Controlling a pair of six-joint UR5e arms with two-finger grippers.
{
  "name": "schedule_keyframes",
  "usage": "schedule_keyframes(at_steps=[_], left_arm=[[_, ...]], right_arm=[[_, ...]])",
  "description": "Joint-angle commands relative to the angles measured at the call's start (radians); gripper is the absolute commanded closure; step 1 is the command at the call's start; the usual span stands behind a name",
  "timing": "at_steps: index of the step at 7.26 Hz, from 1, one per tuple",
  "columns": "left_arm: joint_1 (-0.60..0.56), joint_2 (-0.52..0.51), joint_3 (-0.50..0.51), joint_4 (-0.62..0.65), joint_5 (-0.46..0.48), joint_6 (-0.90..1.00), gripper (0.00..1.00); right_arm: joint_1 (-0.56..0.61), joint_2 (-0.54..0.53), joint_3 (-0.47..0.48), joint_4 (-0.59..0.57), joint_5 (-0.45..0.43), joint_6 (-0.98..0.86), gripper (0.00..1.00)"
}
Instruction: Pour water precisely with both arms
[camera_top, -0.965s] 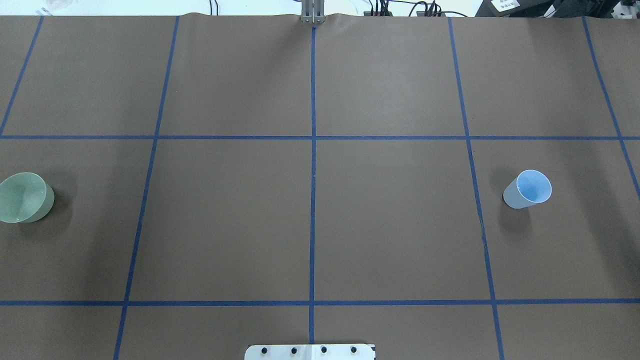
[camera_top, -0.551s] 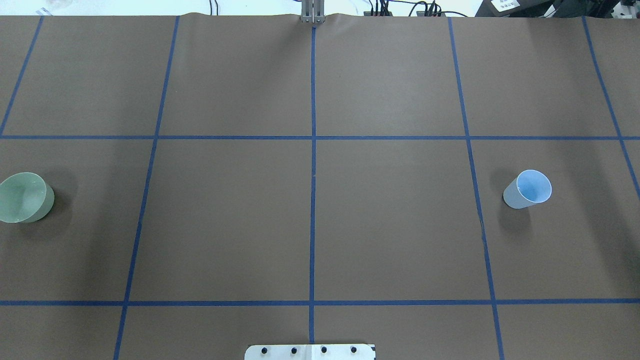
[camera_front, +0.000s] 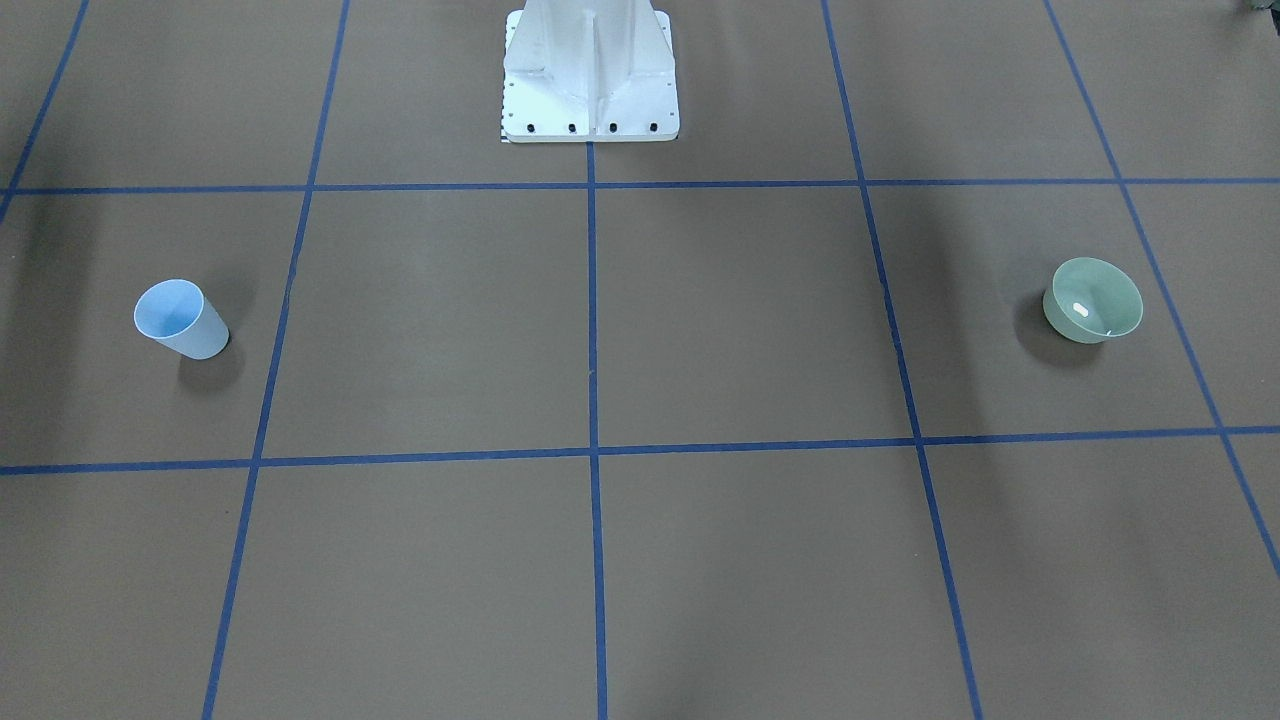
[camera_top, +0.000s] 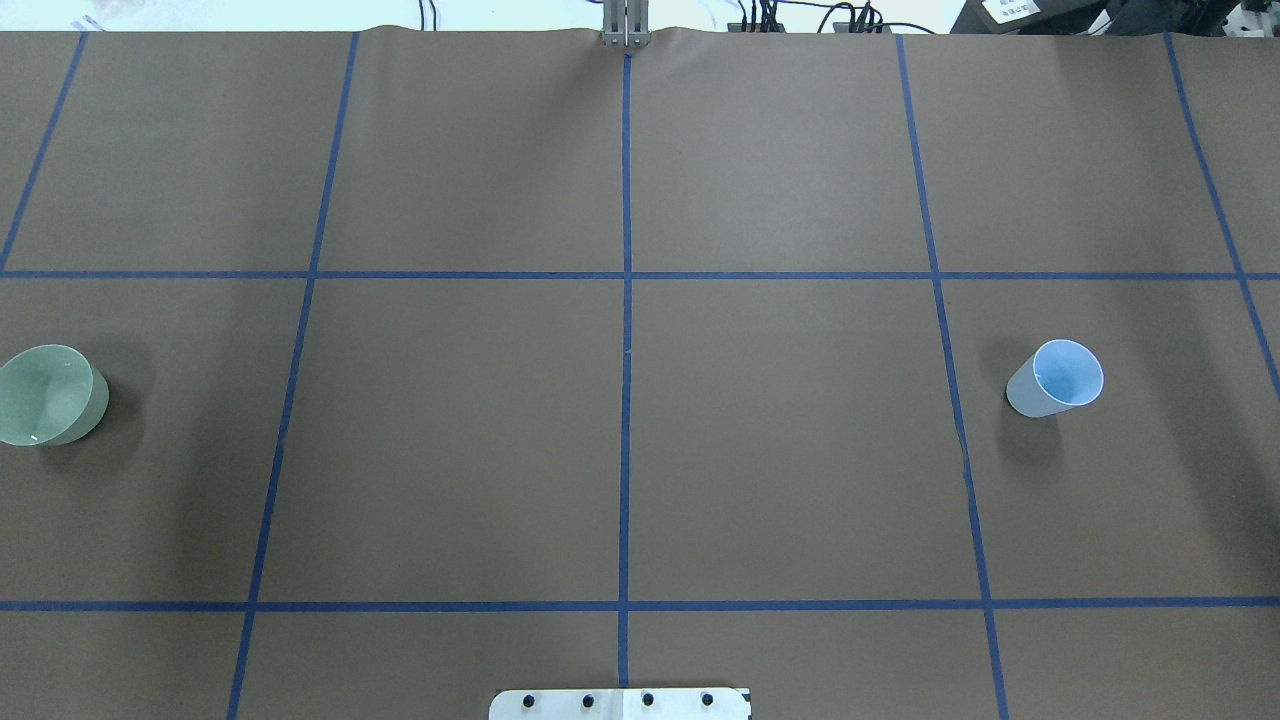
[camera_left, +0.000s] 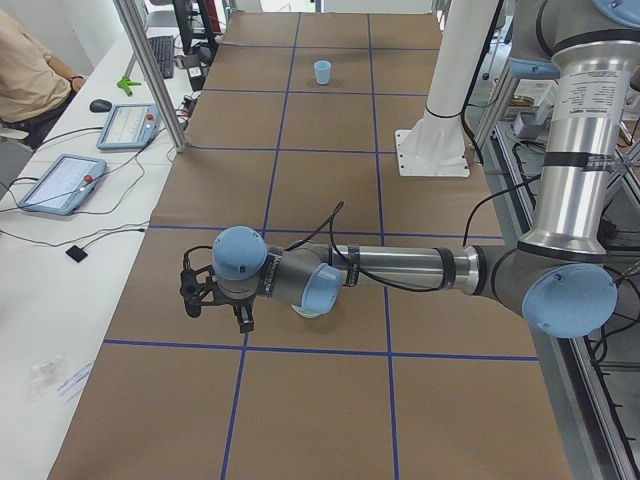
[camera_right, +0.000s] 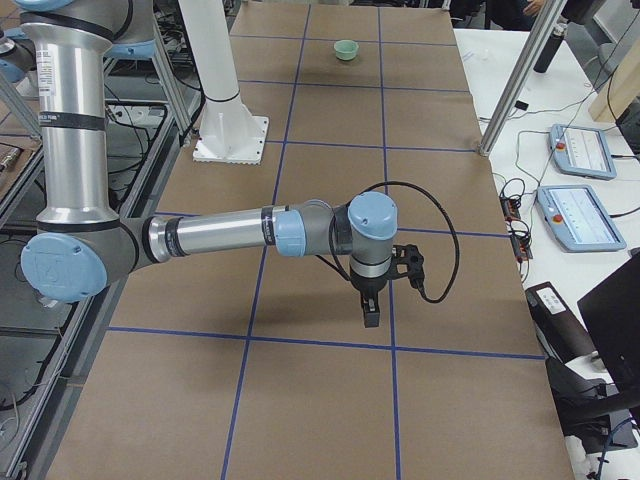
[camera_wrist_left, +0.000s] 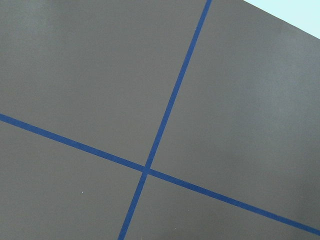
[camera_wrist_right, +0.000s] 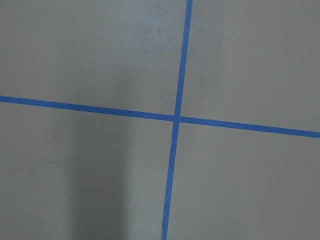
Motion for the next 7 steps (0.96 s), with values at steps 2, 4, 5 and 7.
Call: schedule_keyframes(at_steps=[2,4,5,7], left_arm=[[0.094,-0.010,0.038,-0.239,-0.042,0.007,0.00],[0.146,0.015,0.022,-0.280,0.073,0.009,0.00],[0.242,0.071,-0.025,-0.280,0.204,0.036,0.00],[0.351,0.186,-0.067,-0.305,0.274,0.046,0.00]], right_arm=[[0.000,0.000,-0.001,0.000,0.004,0.003,0.00],[0.000,0.000,-0.001,0.000,0.005,0.006,0.00],[0.000,0.000,-0.002,0.000,0.007,0.008,0.00],[0.000,0.000,-0.007,0.000,0.007,0.008,0.00]])
